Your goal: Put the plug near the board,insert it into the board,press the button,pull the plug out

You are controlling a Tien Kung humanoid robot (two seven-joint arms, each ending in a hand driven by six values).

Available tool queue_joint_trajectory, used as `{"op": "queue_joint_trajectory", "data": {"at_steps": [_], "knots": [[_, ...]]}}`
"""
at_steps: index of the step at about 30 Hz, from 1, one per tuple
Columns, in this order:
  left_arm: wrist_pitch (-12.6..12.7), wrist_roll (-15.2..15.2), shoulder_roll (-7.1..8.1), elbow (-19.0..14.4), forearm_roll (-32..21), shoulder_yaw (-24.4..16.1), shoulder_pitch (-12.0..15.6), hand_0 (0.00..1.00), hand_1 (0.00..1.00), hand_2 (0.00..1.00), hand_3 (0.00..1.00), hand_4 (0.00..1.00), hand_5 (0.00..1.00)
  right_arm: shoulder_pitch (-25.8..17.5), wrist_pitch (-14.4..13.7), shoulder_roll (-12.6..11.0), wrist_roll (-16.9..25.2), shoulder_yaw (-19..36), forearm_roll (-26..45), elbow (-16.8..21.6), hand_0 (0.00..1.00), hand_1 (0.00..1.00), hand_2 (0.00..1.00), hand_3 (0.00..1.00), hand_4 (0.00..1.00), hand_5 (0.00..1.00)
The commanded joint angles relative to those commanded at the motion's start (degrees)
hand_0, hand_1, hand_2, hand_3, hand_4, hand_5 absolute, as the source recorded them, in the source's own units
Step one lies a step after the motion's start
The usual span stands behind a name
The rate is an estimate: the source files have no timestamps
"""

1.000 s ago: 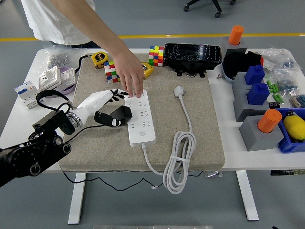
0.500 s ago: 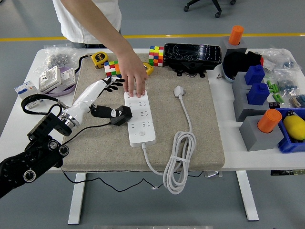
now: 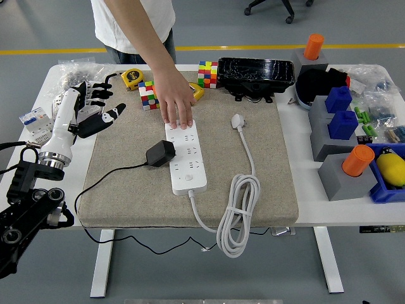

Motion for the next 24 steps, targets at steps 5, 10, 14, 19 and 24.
{"op": "queue_joint_trajectory", "data": {"at_steps": [5,10,14,19,24], "knots": [[-0.3,0.65,-0.41,-0.62,1.08,-2.28,1.36,0.47,0.572,0.564,0.582,0.817,0.226,-1.28,0.01,0.73,0.05,1.62,-0.28,0.01,0.679,0.687,0.694,0.595,0.933,0.528],[-0.61,1.56,-0.55,-0.81,1.97,-2.17,1.7,0.479,0.574,0.562,0.581,0.803,0.225,-1.5,0.09,1.16,0.03,1.36,-0.19,-0.19,0.68,0.687,0.694,0.595,0.933,0.528],[-0.5,3.48,-0.32,-0.73,4.12,-1.38,2.18,0.479,0.574,0.562,0.581,0.803,0.225,-1.37,0.0,0.77,0.08,1.45,-0.35,0.1,0.68,0.687,0.694,0.595,0.933,0.528],[0.86,6.43,0.01,-1.27,8.85,0.81,2.91,0.559,0.647,0.605,0.587,0.802,0.229,-1.3,-0.01,0.44,0.05,1.6,-0.42,0.12,0.678,0.687,0.694,0.595,0.933,0.528],[1.58,10.07,0.41,-2.54,13.93,3.21,4.04,0.66,0.718,0.714,0.596,0.807,0.25,-1.5,0.05,0.36,0.0,1.75,-0.51,0.15,0.68,0.687,0.694,0.595,0.933,0.528]]}}
